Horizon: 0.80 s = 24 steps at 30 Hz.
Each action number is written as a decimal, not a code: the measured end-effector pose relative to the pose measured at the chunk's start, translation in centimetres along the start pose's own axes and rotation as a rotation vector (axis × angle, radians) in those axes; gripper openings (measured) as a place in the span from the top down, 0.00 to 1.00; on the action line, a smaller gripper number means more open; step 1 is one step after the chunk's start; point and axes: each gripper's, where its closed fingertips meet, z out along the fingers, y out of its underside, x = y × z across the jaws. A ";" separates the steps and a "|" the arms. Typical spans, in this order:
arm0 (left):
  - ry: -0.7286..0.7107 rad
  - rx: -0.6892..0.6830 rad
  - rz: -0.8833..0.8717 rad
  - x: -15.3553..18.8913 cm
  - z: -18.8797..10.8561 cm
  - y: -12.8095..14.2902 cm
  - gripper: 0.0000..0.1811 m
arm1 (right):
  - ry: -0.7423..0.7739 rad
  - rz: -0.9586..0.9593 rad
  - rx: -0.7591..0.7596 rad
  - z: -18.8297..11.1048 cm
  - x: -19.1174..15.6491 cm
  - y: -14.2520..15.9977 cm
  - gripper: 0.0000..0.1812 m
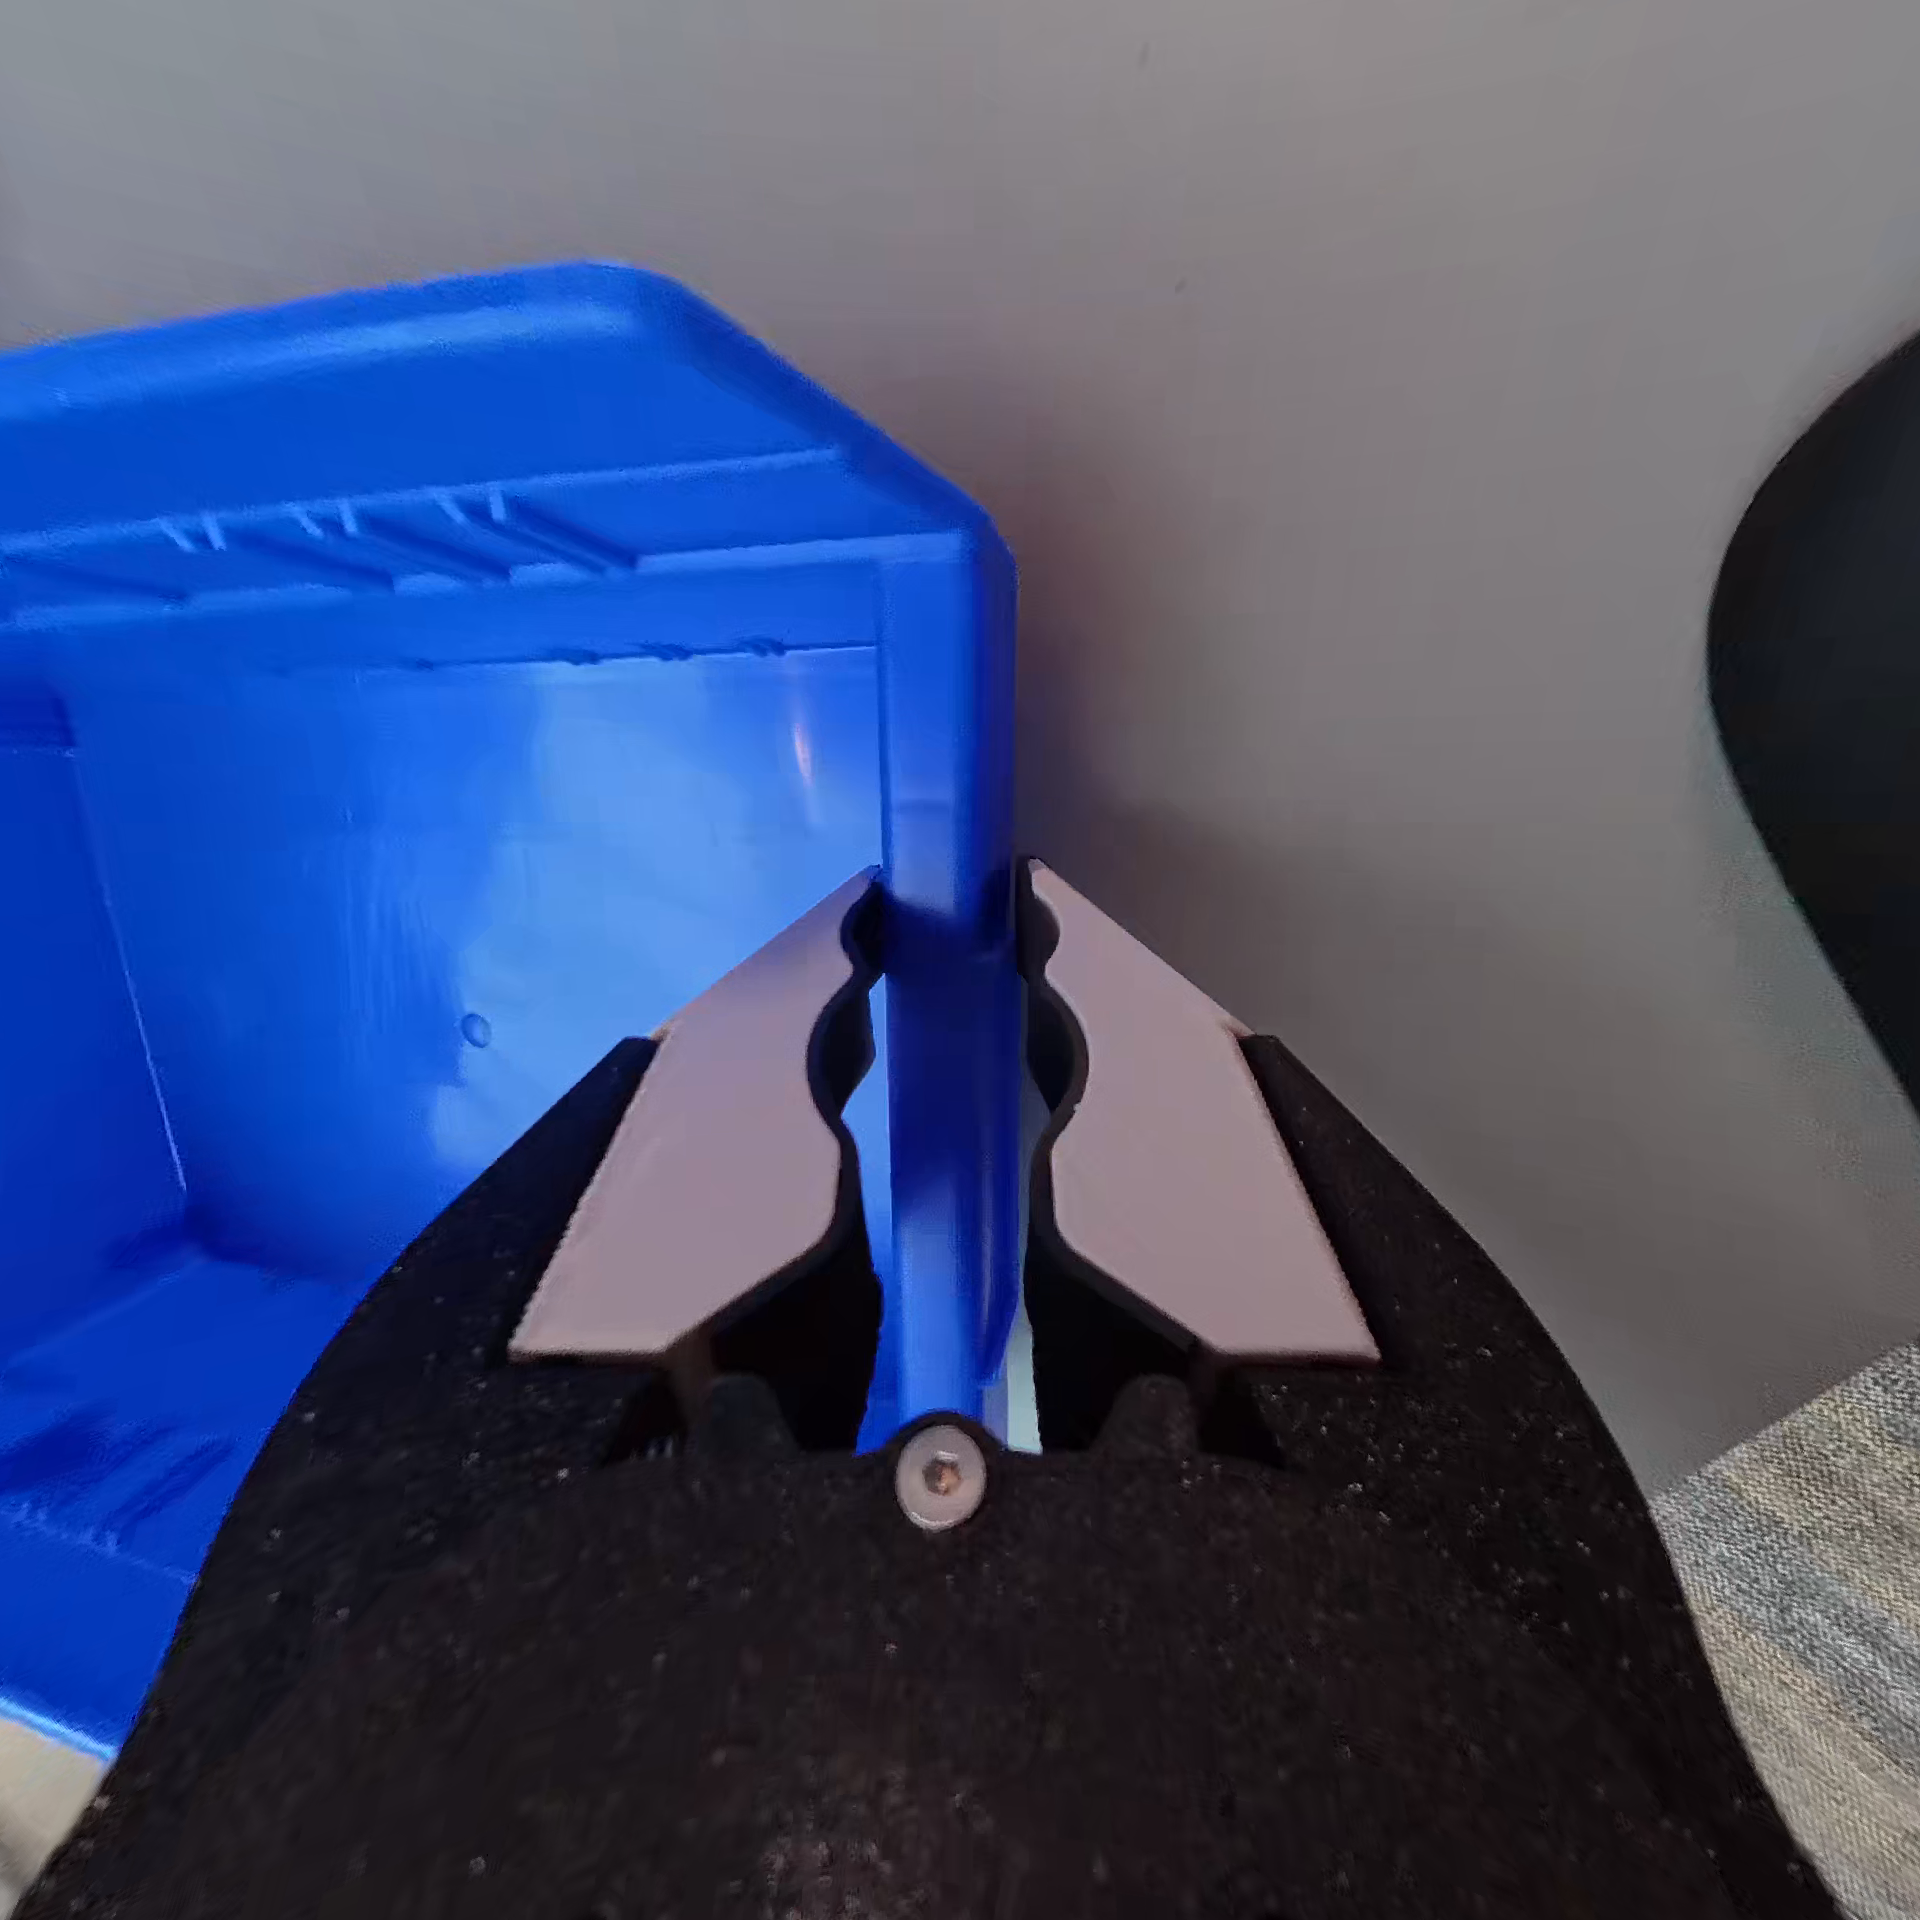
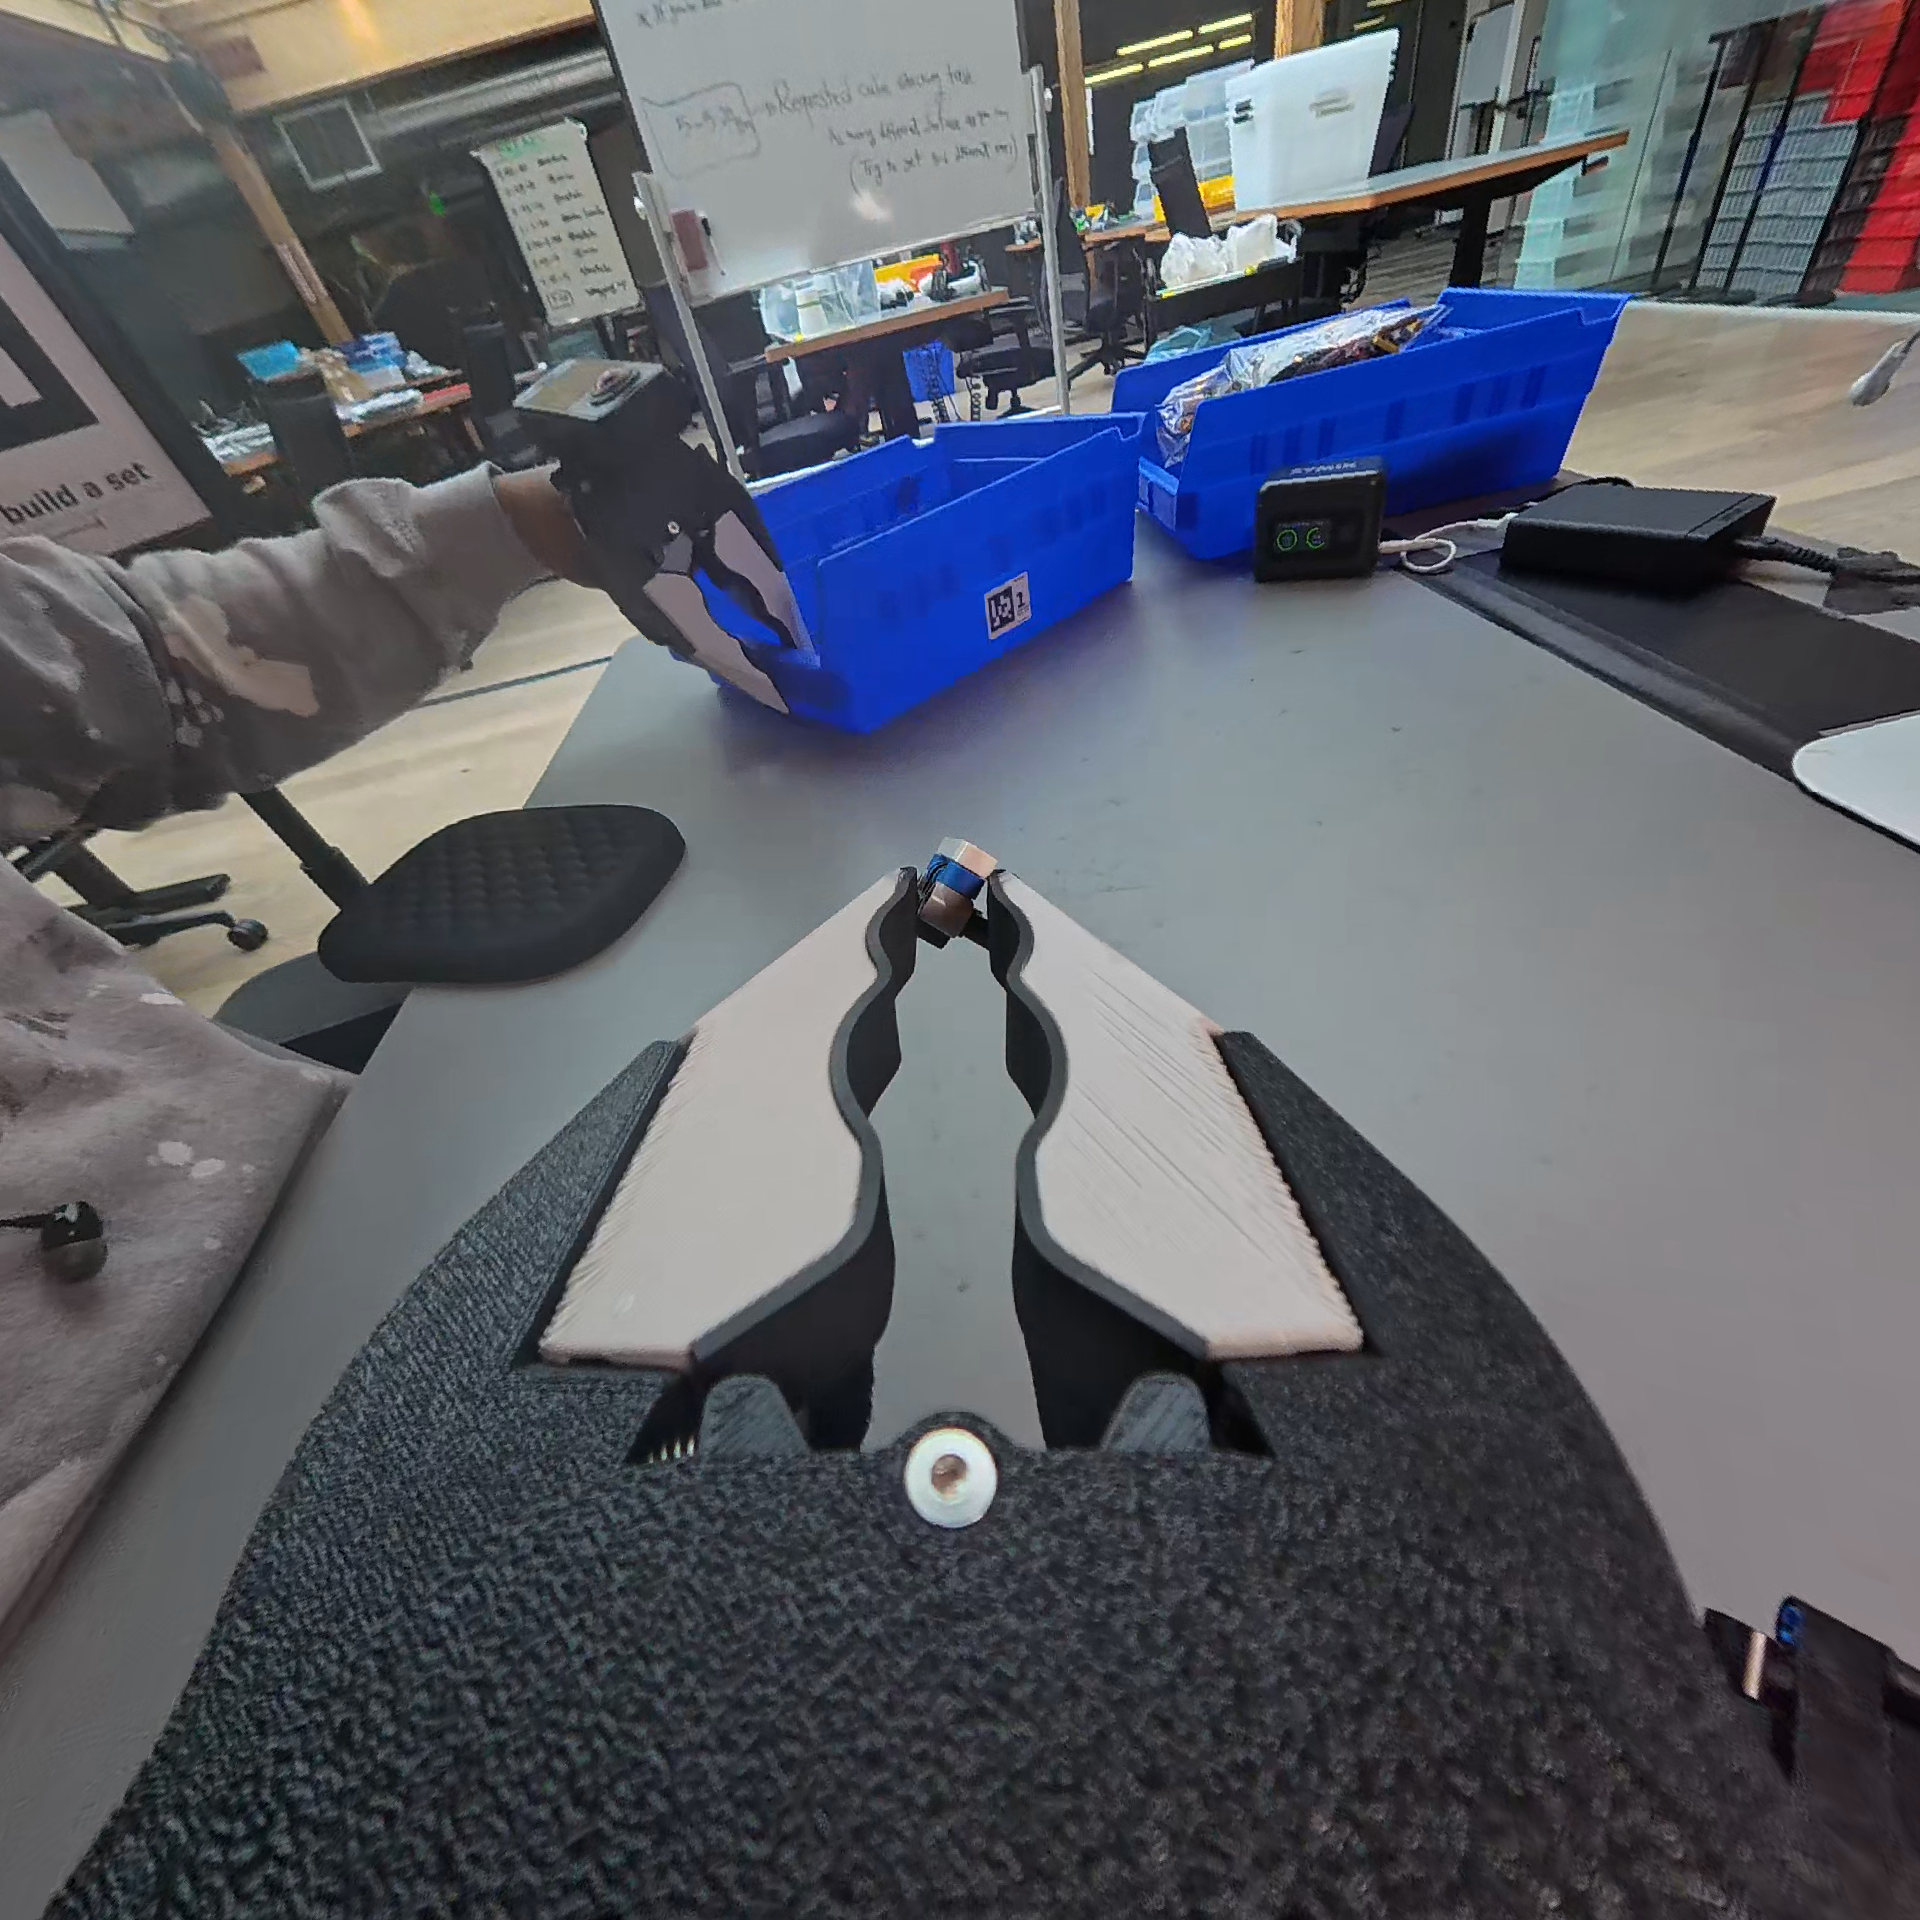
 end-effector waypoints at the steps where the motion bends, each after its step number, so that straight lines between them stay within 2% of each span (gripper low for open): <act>1: -0.013 -0.020 0.026 0.5 0.4 -1.6 0.86 | 0.001 0.006 0.003 -0.1 0.1 0.0 0.93; 4: 0.010 0.010 0.086 2.5 1.5 -6.9 0.86 | 0.007 0.022 0.000 -0.1 0.5 0.3 0.93; 8: 0.051 0.060 0.189 3.9 2.7 -11.6 0.85 | 0.005 0.033 -0.010 -0.2 0.7 0.8 0.93; 12: 0.080 0.085 0.262 3.8 3.5 -13.9 0.86 | 0.009 0.035 -0.019 -0.3 0.9 1.1 0.93; 18: 0.052 0.114 0.283 1.4 4.2 -15.0 0.85 | 0.014 0.042 -0.002 -0.5 0.8 0.6 0.93; 21: 0.043 0.217 0.232 1.4 2.2 -16.6 0.85 | 0.026 0.034 0.015 -0.9 0.5 0.0 0.93; 24: 0.046 0.436 0.158 2.3 -1.8 -20.4 0.83 | 0.038 0.037 0.036 -1.2 0.1 -0.4 0.93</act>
